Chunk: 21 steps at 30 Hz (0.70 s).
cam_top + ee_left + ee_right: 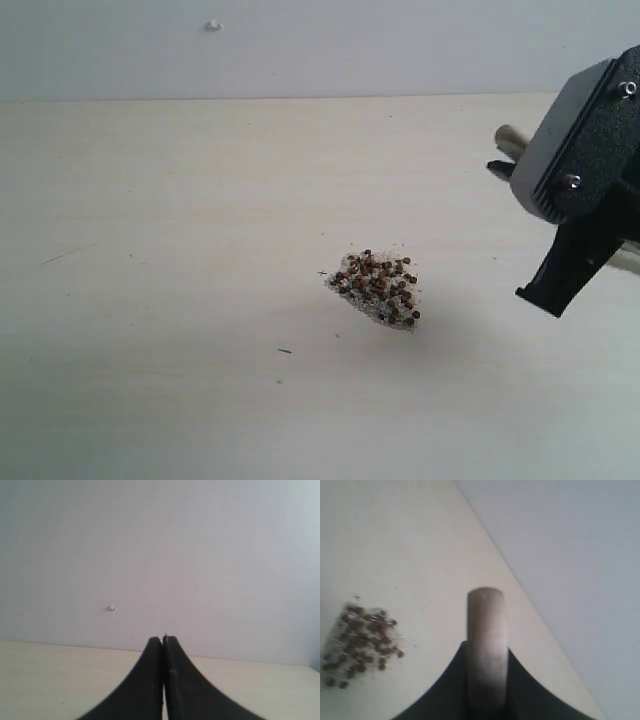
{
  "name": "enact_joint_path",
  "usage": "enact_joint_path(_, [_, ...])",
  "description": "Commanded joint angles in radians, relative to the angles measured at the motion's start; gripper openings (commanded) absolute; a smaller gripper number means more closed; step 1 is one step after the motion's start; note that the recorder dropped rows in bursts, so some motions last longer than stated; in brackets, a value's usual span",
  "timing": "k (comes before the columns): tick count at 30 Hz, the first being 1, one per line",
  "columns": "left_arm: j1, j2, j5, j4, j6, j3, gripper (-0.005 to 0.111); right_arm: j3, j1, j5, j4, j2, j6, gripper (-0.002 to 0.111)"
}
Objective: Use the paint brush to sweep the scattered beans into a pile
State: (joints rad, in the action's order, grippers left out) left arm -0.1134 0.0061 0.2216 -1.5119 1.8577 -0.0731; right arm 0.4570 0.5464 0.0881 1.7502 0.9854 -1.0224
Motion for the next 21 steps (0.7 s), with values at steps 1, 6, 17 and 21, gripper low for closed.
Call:
enact_joint_path(1, [0.001, -0.006, 0.0, -0.004, 0.003, 0.005, 0.0, 0.009, -0.003, 0.128, -0.006, -0.003, 0.068, 0.0])
enact_joint_path(6, [0.001, -0.006, 0.0, -0.004, 0.003, 0.005, 0.0, 0.018, -0.003, 0.055, -0.006, -0.007, 0.104, 0.0])
enact_joint_path(17, [0.001, -0.006, 0.0, -0.004, 0.003, 0.005, 0.0, 0.071, -0.003, -0.3, -0.049, -0.02, -0.004, 0.0])
enact_joint_path(21, [0.001, -0.006, 0.0, -0.004, 0.003, 0.005, 0.0, 0.071, -0.003, -0.519, -0.222, -0.02, 0.213, 0.0])
